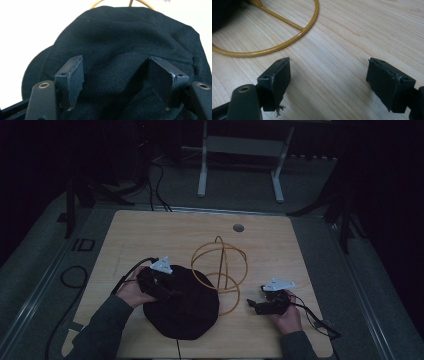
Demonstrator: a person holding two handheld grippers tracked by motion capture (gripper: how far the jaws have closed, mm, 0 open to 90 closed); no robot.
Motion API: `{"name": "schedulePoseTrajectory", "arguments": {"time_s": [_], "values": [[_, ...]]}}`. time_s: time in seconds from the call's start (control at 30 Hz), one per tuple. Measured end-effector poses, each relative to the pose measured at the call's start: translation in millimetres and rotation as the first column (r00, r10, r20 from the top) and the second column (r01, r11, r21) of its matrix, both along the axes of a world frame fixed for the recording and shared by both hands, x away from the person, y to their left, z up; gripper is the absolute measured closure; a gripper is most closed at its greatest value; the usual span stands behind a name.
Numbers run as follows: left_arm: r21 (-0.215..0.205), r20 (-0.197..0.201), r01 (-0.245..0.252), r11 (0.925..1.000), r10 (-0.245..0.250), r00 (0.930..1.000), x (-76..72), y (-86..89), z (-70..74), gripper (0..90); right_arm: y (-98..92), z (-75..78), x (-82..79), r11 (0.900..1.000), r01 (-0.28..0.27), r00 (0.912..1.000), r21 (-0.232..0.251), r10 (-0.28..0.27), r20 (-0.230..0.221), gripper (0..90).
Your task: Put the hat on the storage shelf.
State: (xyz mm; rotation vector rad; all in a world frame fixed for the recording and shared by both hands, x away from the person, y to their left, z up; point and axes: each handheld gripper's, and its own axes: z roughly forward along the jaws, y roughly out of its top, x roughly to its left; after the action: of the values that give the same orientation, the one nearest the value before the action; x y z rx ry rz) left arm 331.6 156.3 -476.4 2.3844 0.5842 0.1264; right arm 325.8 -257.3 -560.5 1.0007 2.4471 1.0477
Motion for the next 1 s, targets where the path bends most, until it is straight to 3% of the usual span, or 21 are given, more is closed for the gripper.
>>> {"name": "schedulePoseTrajectory", "arguments": {"time_s": [0.2, 0.33, 0.43, 0.63, 0.8, 0.83, 0.87, 0.9, 1.0], "values": [[0.032, 0.017, -0.006, 0.9995, 0.005, 0.9998, 0.1, -0.4, -2.5, 29.5, -0.1, 0.0, 0.0, 1.0, -0.001, 1.0, -0.001, 0.001, 0.001, 19.3], [0.061, 0.028, -0.021, 0.9979, 0.019, 0.9994, 1.5, -0.3, -6.4, 39.4, 0.0, 0.0, 0.0, 1.0, -0.001, 1.0, 0.0, 0.001, 0.0, 19.3], [0.076, 0.023, -0.01, 0.997, 0.008, 0.9997, 2.9, -0.6, -8.7, 44.8, -0.1, 0.0, 0.1, 1.0, -0.001, 1.0, -0.001, 0.001, 0.002, 19.3], [0.144, 0.042, 0.011, 0.9895, -0.017, 0.999, 3.7, -5.8, -12.6, 52.4, 0.0, 0.0, 0.0, 1.0, 0.0, 1.0, 0.0, 0.0, 0.0, 19.3], [0.168, 0.062, 0.009, 0.9857, -0.02, 0.9979, 2.4, -9.5, -13.8, 72.2, -0.1, 0.0, 0.1, 1.0, -0.001, 1.0, -0.001, 0.001, 0.002, 19.3], [0.185, 0.064, 0.024, 0.9824, -0.036, 0.9973, 1.6, -11.2, -13.7, 72.2, -0.1, 0.0, 0.1, 1.0, -0.001, 1.0, -0.001, 0.001, 0.001, 19.3], [0.188, 0.065, 0.026, 0.9817, -0.039, 0.9971, 1.4, -11.7, -13.3, 83.1, -0.1, 0.0, 0.1, 1.0, -0.001, 1.0, -0.001, 0.001, 0.002, 19.3], [0.187, 0.073, 0.026, 0.9821, -0.04, 0.9965, 1.1, -11.8, -12.5, 86.5, -0.1, 0.0, 0.1, 1.0, -0.001, 1.0, -0.001, 0.001, 0.001, 19.3], [0.169, 0.086, 0.009, 0.9856, -0.023, 0.996, 0.8, -10.0, -7.9, 88.6, 0.0, 0.0, 0.0, 1.0, 0.0, 1.0, 0.0, 0.0, 0.0, 19.3]]}}
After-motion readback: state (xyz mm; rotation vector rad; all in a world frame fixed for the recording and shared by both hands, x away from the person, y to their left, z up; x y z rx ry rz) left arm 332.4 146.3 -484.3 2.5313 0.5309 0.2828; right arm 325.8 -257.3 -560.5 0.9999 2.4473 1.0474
